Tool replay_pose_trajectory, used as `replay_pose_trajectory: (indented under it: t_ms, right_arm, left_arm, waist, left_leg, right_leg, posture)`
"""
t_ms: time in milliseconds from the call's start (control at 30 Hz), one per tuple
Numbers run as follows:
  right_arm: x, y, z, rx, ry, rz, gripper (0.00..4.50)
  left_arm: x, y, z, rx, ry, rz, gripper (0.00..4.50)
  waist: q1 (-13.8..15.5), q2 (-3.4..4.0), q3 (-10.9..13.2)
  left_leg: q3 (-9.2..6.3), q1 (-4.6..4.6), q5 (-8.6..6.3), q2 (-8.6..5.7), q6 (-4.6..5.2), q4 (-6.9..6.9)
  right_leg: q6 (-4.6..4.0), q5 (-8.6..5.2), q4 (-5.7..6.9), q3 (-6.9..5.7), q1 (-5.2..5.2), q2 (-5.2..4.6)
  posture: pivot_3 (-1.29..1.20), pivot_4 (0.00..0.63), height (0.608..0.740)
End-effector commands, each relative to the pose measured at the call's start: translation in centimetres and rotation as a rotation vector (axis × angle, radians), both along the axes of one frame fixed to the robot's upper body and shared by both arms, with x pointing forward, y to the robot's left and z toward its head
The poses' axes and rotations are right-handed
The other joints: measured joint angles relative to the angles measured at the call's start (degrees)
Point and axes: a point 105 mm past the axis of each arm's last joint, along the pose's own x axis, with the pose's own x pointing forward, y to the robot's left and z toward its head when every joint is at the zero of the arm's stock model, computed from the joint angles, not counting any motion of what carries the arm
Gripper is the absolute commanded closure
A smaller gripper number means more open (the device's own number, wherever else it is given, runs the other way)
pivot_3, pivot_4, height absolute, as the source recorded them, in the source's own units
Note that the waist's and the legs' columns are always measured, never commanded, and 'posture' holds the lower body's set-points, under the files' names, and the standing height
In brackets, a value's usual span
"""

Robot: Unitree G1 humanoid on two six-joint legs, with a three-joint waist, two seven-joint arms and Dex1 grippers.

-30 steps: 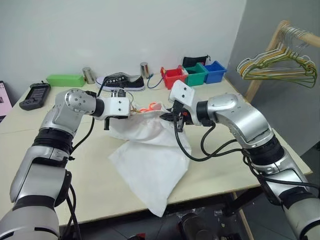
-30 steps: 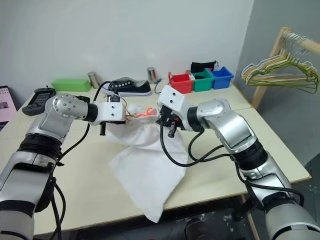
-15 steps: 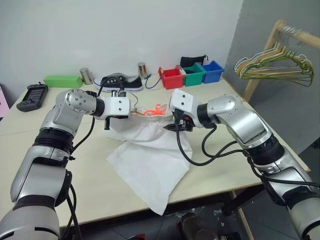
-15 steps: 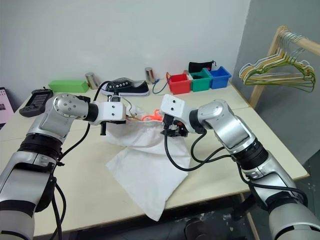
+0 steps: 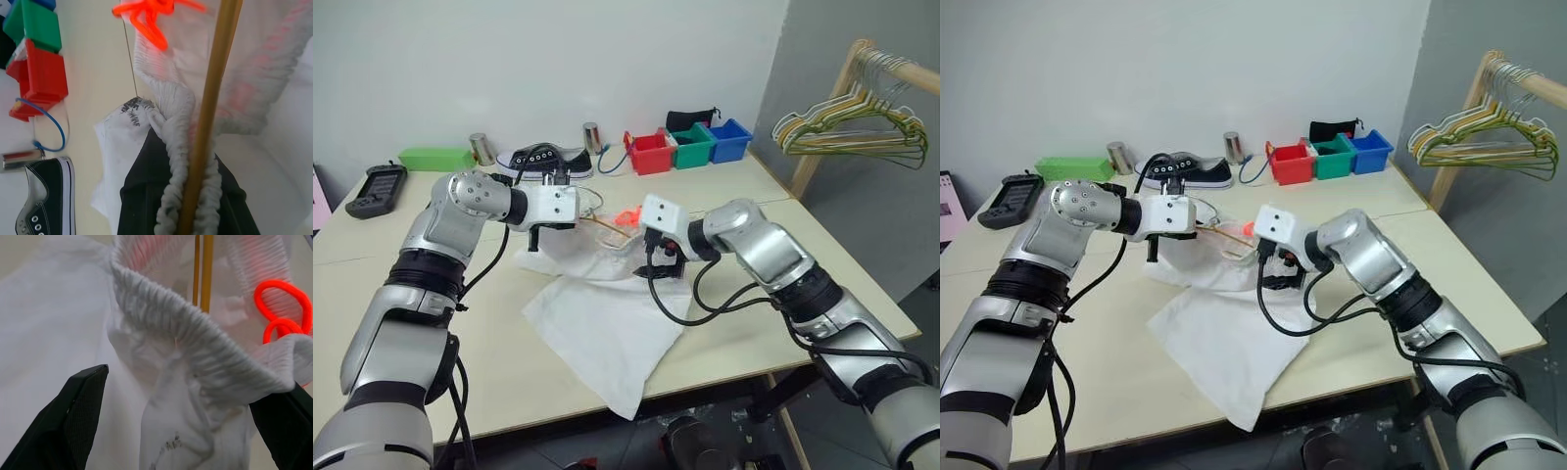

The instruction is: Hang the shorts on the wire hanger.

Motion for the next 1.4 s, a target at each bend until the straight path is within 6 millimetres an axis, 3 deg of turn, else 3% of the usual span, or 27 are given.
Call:
replay_pose_trajectory:
  t_ms: [33, 400, 733, 767, 1100, 1400]
  right_arm:
    - [0.9, 0.5, 0.7, -0.017, -0.087, 0.022, 0.03]
    - [2.5, 0.8, -1.2, -0.074, -0.134, 0.028, 0.03]
    - [3.9, 0.6, -1.5, -0.088, -0.195, 0.02, 1.95]
    - [4.0, 0.6, -1.5, -0.087, -0.196, 0.02, 2.31]
    - [4.3, 0.1, -1.1, -0.077, -0.216, 0.012, 4.46]
    - [4.0, -0.3, -0.7, -0.078, -0.226, 0.024, 4.46]
  left_arm:
    - [-0.5, 0.2, 2.2, -0.053, -0.049, 0.001, 4.46]
    - [-1.5, -0.7, 3.4, -0.153, -0.024, -0.002, 4.46]
    - [-2.2, -1.1, 3.8, -0.193, 0.002, -0.015, 4.46]
    - [-2.2, -1.1, 3.8, -0.193, 0.002, -0.015, 4.46]
    - [-2.2, -1.1, 3.8, -0.19, -0.002, -0.016, 4.46]
    - [-1.8, -0.2, 3.5, -0.142, -0.045, -0.014, 4.46]
  waist:
    - [0.0, 0.0, 0.0]
    - [0.4, 0.0, 0.0]
    - [0.5, -0.01, 0.0]
    - [0.5, -0.01, 0.0]
    - [0.5, -0.01, 0.0]
    - [0.5, -0.01, 0.0]
  left_leg:
    - [0.0, 0.0, 0.0, 0.0, 0.0, 0.0]
    - [-0.06, 0.04, 0.01, -0.03, 0.0, 0.04]
    - [-0.08, 0.06, 0.03, -0.05, -0.02, 0.04]
    - [-0.08, 0.06, 0.03, -0.06, -0.03, 0.04]
    - [-0.11, 0.07, 0.11, -0.06, -0.15, 0.04]
    - [-0.12, 0.07, 0.13, -0.06, -0.19, 0.04]
  right_leg:
    - [0.0, 0.0, 0.01, 0.0, 0.0, 0.0]
    - [0.0, 0.0, 0.17, -0.01, 0.0, 0.01]
    - [-0.01, 0.0, 0.2, -0.01, 0.01, 0.01]
    - [-0.01, 0.0, 0.2, -0.01, 0.01, 0.01]
    - [-0.01, 0.01, 0.24, -0.01, 0.02, 0.01]
    - [-0.01, 0.01, 0.25, -0.02, 0.02, 0.01]
  posture:
    - [-0.25, 0.029, 0.74]
    - [-0.22, 0.026, 0.74]
    - [-0.21, 0.024, 0.74]
    - [-0.21, 0.024, 0.74]
    - [-0.22, 0.021, 0.74]
    - [-0.22, 0.013, 0.74]
